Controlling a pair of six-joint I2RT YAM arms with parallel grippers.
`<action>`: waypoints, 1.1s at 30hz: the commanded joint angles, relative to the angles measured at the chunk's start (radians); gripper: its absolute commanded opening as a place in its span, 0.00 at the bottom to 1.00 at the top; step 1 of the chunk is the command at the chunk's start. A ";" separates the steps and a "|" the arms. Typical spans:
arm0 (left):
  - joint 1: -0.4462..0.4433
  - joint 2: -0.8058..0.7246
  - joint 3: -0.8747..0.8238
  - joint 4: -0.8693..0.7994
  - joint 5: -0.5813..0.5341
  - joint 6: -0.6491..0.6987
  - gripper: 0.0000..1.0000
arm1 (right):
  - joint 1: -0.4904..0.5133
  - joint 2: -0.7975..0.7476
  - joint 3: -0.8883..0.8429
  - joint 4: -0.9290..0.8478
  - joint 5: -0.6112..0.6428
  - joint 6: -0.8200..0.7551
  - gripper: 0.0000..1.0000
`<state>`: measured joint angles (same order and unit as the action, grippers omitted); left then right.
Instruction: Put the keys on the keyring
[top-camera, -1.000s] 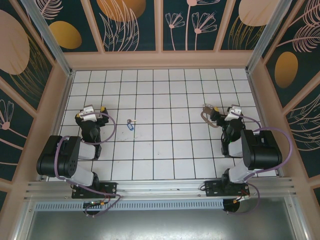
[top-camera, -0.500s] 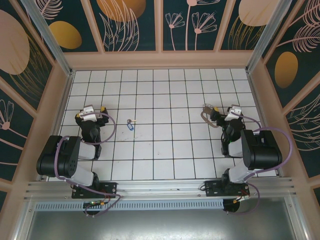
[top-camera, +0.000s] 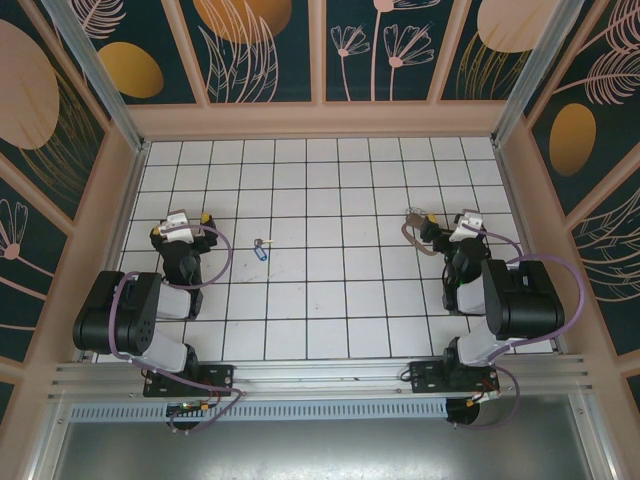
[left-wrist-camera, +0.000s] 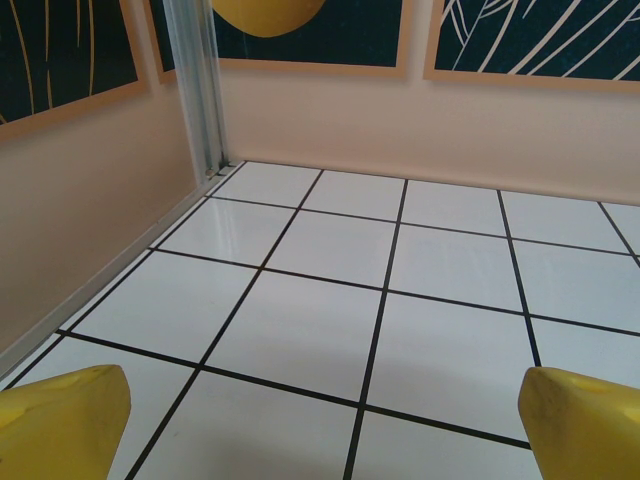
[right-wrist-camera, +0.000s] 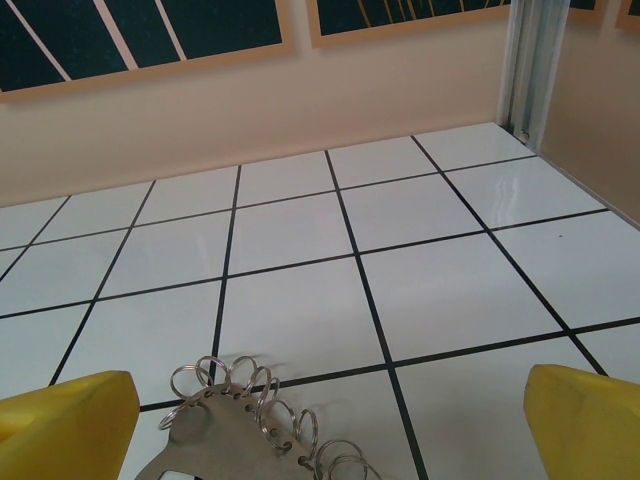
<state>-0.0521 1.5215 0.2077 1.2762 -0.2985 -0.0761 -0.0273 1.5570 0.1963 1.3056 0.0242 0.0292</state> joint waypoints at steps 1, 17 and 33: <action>0.005 -0.001 0.009 0.037 -0.007 -0.016 0.99 | -0.010 0.005 0.012 0.033 -0.004 0.006 0.99; 0.005 0.001 0.012 0.034 -0.007 -0.017 0.99 | -0.009 0.005 0.010 0.039 -0.002 0.006 0.99; 0.009 0.003 0.015 0.027 0.004 -0.019 0.99 | -0.008 0.005 0.010 0.037 -0.003 0.008 0.99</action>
<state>-0.0521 1.5215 0.2077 1.2758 -0.2970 -0.0799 -0.0277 1.5570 0.1963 1.3056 0.0242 0.0296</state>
